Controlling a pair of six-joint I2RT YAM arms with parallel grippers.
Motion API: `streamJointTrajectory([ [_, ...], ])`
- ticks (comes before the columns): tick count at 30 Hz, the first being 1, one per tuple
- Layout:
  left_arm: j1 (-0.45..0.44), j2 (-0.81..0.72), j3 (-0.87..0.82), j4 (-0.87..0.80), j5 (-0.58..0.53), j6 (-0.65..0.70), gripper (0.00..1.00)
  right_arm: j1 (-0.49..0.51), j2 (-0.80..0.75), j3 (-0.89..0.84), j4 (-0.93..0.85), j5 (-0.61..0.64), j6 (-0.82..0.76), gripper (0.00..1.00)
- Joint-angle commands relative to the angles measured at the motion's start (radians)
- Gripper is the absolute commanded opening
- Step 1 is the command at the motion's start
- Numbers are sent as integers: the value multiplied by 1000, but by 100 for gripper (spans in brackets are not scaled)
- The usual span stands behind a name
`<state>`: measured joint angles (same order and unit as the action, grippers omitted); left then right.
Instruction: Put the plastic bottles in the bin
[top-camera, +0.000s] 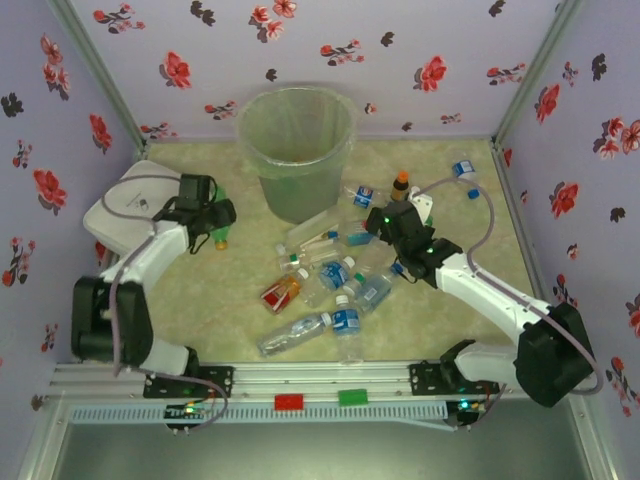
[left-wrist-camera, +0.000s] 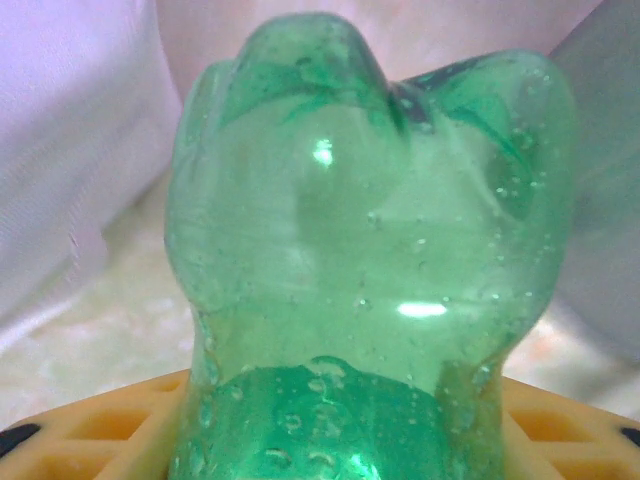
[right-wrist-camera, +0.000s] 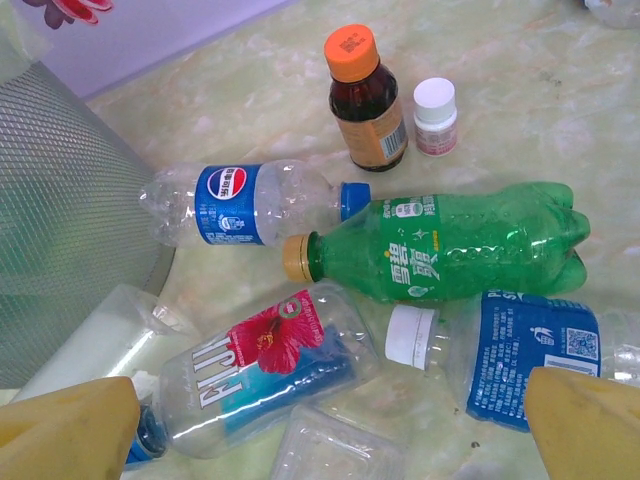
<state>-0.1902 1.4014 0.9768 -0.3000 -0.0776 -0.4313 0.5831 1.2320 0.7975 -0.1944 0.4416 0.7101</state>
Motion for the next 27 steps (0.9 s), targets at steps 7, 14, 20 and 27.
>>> streamJointTrajectory([
  [7,-7,-315,85,118,71,-38,49,1,18,-64,106,16,50,100],
  [14,-67,-242,274,241,172,-56,47,2,-3,-111,194,-66,38,100],
  [20,-165,-62,463,271,179,4,46,1,-35,-141,205,-87,48,99],
  [27,-221,170,672,196,223,42,45,1,-78,-168,206,-101,48,100],
])
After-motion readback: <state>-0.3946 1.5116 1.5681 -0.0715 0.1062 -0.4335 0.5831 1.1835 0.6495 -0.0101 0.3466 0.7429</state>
